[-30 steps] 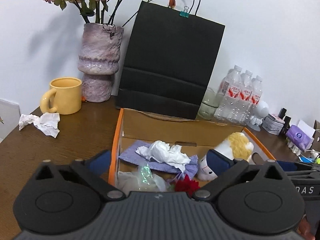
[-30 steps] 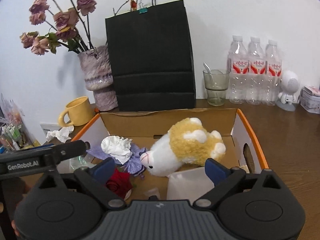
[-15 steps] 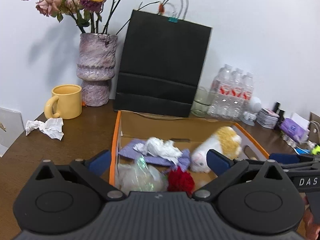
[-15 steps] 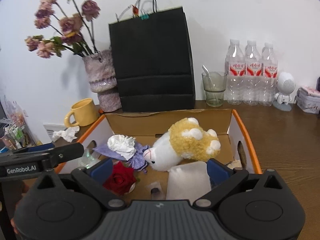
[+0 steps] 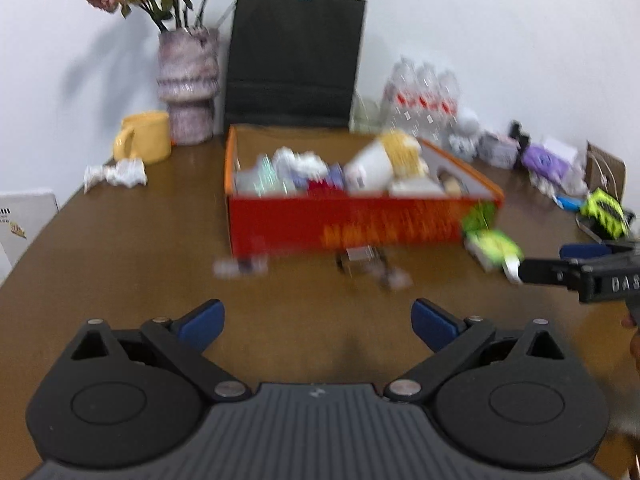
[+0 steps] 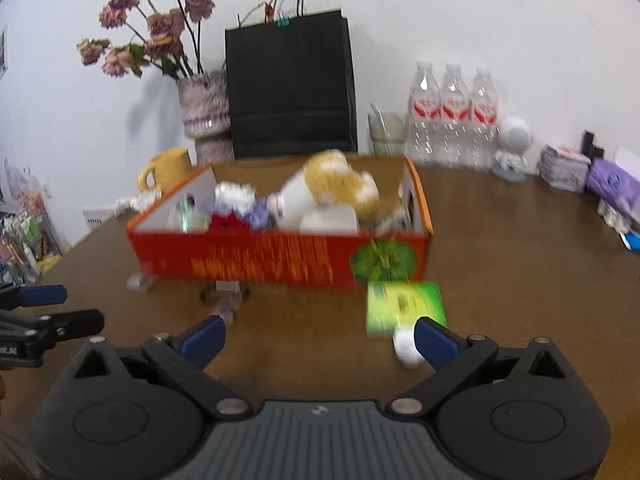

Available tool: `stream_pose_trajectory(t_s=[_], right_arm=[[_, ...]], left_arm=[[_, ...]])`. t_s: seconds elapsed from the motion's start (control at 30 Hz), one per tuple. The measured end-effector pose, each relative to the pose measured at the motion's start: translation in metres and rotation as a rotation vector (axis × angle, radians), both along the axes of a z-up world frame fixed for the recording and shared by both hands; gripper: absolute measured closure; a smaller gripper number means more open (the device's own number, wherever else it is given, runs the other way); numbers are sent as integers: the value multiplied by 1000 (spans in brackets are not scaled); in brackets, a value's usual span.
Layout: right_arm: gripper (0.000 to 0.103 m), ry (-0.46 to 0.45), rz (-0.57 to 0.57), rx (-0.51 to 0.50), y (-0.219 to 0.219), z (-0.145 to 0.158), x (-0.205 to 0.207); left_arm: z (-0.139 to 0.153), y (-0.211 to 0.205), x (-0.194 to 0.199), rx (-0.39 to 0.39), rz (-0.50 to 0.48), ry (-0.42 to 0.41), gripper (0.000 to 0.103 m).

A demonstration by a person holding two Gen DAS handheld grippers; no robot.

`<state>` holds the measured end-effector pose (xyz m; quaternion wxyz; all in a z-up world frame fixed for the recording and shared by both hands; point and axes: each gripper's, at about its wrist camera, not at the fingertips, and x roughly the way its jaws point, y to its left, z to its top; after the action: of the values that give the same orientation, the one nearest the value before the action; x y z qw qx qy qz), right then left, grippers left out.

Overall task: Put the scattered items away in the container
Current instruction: 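Grasp the black wrapped item with the left tool while the right grasps the white round container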

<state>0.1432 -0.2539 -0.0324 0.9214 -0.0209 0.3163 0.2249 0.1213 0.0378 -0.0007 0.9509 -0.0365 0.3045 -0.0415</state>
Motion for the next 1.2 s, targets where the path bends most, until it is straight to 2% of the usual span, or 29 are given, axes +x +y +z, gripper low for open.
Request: stream_pose_trajectory(t_s=[0.13, 0.37, 0.43, 0.5, 0.57, 0.87, 1.13, 1.2], right_arm=[[2, 38, -8, 4, -11, -16, -19], [2, 59, -9, 13, -20, -27, -37], [2, 57, -10, 15, -22, -27, -38], [2, 56, -10, 16, -22, -28, -39], [2, 56, -10, 16, -22, -29, -40], [2, 69, -3, 19, -19, -35, -34], [3, 10, -32, 3, -17, -30, -8], [7, -6, -46, -17, -17, -30, 6]], left_arm=[[-18, -13, -25, 24, -38, 48, 9], [-37, -26, -36, 28, -49, 90, 31], [-39, -30, -36, 72, -41, 73, 41], [-40, -35, -37, 115, -43, 56, 68], [-38, -36, -37, 116, -56, 59, 76], [-40, -39, -42, 149, -68, 23, 80], [-24, -35, -21, 120, -72, -35, 80], [-19, -34, -12, 106, -71, -47, 80]])
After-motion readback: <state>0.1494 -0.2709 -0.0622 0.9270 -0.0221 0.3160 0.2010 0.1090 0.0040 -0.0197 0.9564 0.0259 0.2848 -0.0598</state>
